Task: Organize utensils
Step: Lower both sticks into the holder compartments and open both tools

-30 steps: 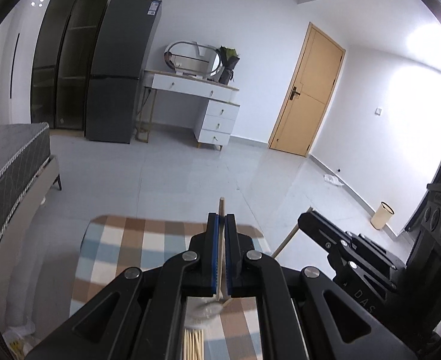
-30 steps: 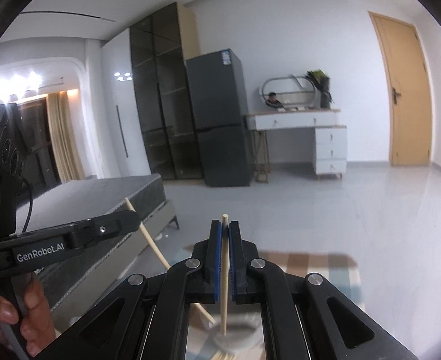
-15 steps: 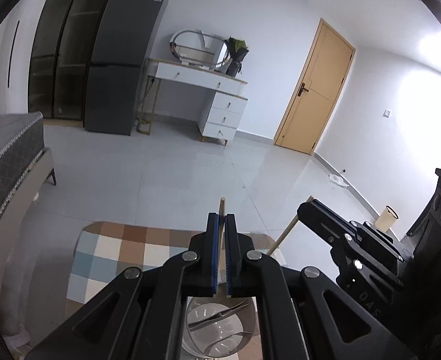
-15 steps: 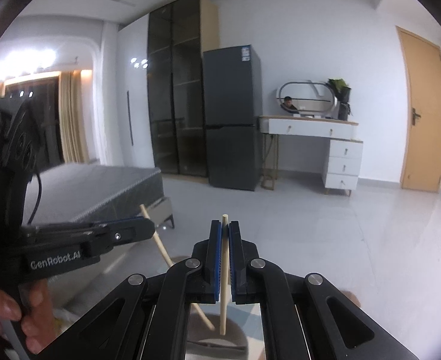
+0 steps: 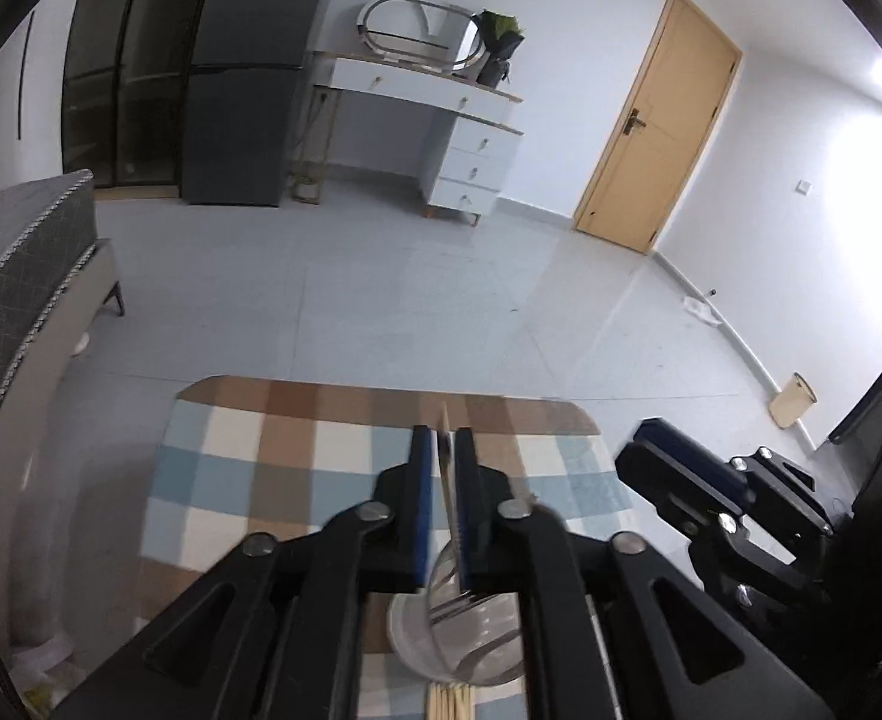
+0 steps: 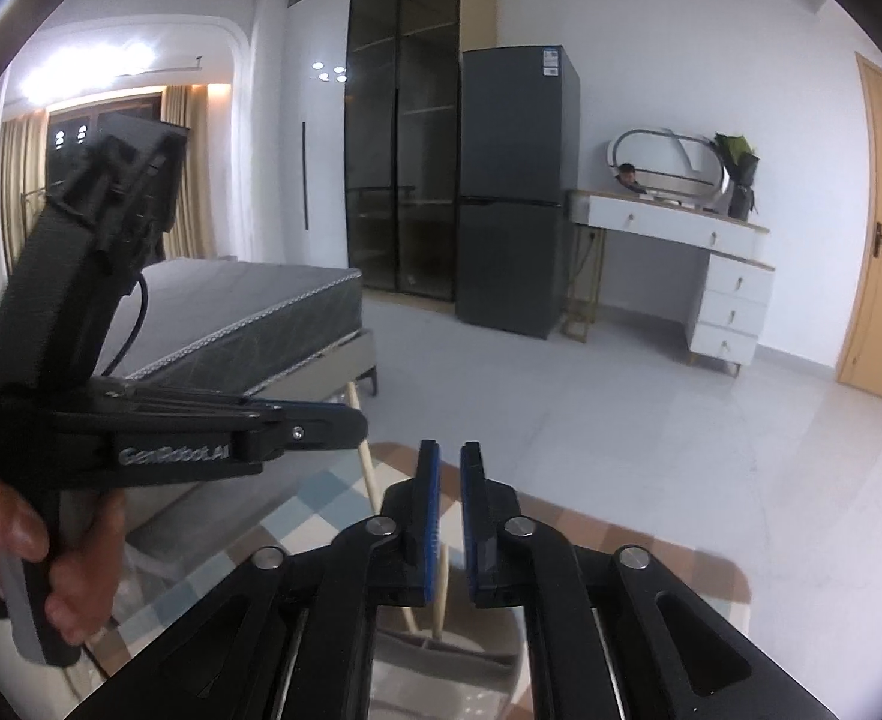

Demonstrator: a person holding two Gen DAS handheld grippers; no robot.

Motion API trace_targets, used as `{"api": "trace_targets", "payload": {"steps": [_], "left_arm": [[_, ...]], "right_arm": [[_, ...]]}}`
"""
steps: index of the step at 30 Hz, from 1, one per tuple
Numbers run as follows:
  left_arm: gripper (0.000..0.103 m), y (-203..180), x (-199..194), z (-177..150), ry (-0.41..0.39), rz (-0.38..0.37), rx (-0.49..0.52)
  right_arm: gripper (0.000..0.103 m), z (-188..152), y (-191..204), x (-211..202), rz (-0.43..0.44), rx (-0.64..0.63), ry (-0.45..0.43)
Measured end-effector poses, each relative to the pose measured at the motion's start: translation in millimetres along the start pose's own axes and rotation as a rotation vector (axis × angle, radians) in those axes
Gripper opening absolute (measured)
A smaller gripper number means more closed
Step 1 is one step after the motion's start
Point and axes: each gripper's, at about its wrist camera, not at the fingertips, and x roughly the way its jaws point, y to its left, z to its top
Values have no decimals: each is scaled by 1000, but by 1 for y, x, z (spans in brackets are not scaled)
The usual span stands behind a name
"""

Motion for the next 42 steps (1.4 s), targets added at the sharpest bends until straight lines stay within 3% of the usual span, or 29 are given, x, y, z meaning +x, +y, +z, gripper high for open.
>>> {"api": "trace_targets", "payload": {"steps": [1,2,3,6,8,12,21,32,42], "left_arm": [[20,-1,-4,0,-5,4,2],[37,-3,-12,-1,-17,24,3],[44,-4,-22,-1,-35,34,3],[45,-12,-45,-3,-66,46,17],[45,-15,-58,-5,-75,57,23],[62,-20,-88,-9,-117,91,25],[81,-41,-147,-27,-212,134,44],[93,-50,-167,-65,-244,144,37],[97,-29,-140,-121,-200,166,17]], "right_arm": [[23,-2,-1,-4,3,27,-4],[27,-3,-3,-8,9,45,-8],[27,-4,-3,-14,13,64,-15],[28,-4,-3,-30,12,103,-34],[36,-5,-2,-44,10,129,-54],[44,-6,4,-75,-11,162,-87],[69,-8,22,-134,-44,201,-159],[91,-32,48,-180,-84,240,-200],[95,-85,58,-179,-107,308,-137]]}}
